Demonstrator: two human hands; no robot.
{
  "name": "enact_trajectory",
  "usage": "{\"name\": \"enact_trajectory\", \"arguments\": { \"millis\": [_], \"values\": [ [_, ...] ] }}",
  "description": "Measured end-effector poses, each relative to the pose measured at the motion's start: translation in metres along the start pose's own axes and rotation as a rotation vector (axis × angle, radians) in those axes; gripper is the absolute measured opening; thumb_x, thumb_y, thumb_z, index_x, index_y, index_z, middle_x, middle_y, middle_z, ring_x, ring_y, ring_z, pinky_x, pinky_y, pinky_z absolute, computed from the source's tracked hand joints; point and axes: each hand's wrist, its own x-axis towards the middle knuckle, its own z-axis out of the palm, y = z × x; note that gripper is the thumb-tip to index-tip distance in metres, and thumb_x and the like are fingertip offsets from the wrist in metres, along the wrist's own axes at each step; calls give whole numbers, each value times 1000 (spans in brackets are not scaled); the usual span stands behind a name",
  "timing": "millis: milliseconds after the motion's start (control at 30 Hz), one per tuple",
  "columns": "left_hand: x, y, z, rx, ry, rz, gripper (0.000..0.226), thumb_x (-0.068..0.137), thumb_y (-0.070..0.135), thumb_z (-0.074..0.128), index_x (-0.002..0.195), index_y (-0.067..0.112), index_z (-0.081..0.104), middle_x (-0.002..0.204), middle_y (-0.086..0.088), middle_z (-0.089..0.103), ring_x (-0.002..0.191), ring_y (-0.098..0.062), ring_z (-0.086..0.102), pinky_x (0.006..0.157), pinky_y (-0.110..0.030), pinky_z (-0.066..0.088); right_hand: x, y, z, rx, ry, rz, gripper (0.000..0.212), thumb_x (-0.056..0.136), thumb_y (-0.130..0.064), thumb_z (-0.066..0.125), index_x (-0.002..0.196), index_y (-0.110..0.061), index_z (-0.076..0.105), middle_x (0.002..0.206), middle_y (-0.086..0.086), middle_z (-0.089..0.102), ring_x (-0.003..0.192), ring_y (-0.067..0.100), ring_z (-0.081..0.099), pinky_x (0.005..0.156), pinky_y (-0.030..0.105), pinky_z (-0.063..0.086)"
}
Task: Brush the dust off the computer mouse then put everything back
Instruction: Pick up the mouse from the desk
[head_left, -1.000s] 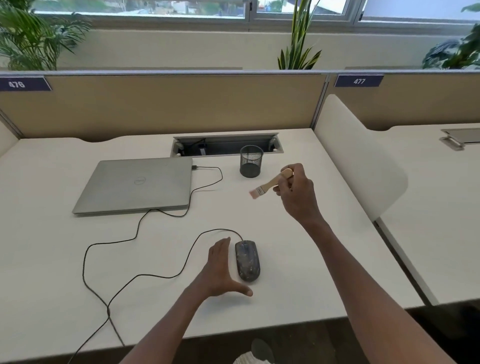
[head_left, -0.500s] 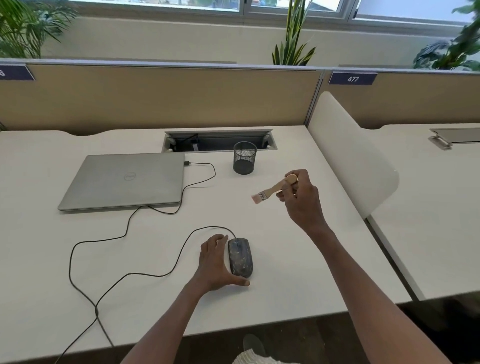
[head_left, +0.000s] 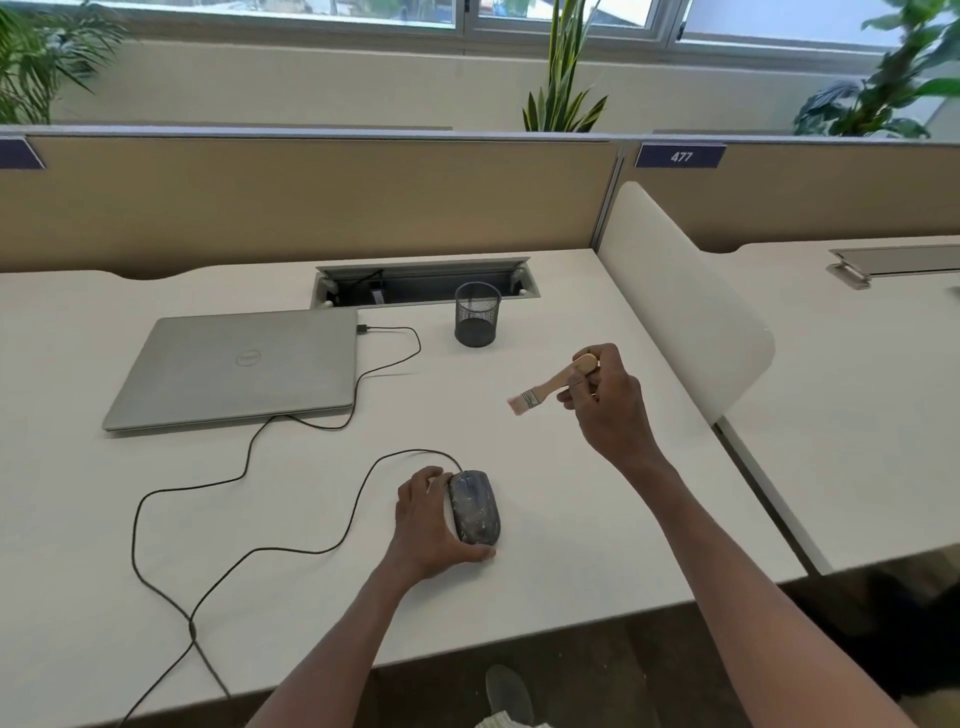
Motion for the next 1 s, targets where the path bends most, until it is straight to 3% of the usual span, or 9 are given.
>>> {"name": "enact_trajectory", "arguments": {
  "millis": [100,233,433,667,833,1000],
  "values": [
    [-4,0,-2,2,22,28,117,40,80,76,139,25,43,139,7,32,131,-19,28,105,-29,31,-9,-1,-3,3,12,11,10,102,-8,48,106,-17,47,88,7,69,74,17,75,72,46,60],
    [-17,3,-11,-31,30,55,126,40,82,77,145,21,40,145,5,35,134,-18,28,111,-34,36,-25,-6,-5,44,62,41,11,103,-8,46,113,-13,48,93,10,71,74,17,76,73,41,61],
    [-54,10,-33,-47,13,138,116,44,78,79,142,31,40,135,10,52,122,-13,42,97,-31,38,-64,-19,-1,93,115,50,30,97,-1,53,125,-11,50,88,7,75,74,12,75,66,9,52],
    [-102,22,-38,-32,14,206,112,43,75,81,140,33,41,130,12,57,115,-12,51,98,-39,49,-113,-31,-9,40,162,50,25,90,-6,63,113,-13,57,85,5,74,76,24,74,71,35,60],
    [-132,35,-31,-25,28,212,118,43,79,80,143,35,36,134,12,54,119,-11,49,101,-39,49,-136,-36,-27,63,157,45,13,96,-11,62,108,-13,57,89,7,72,72,22,76,65,32,64],
    [-163,56,-23,-15,67,217,115,43,81,78,141,36,37,133,14,54,114,-5,47,96,-28,48,-156,-38,-49,76,131,32,16,97,-12,62,111,-10,56,93,9,70,72,23,76,62,29,64]
  ]
}}
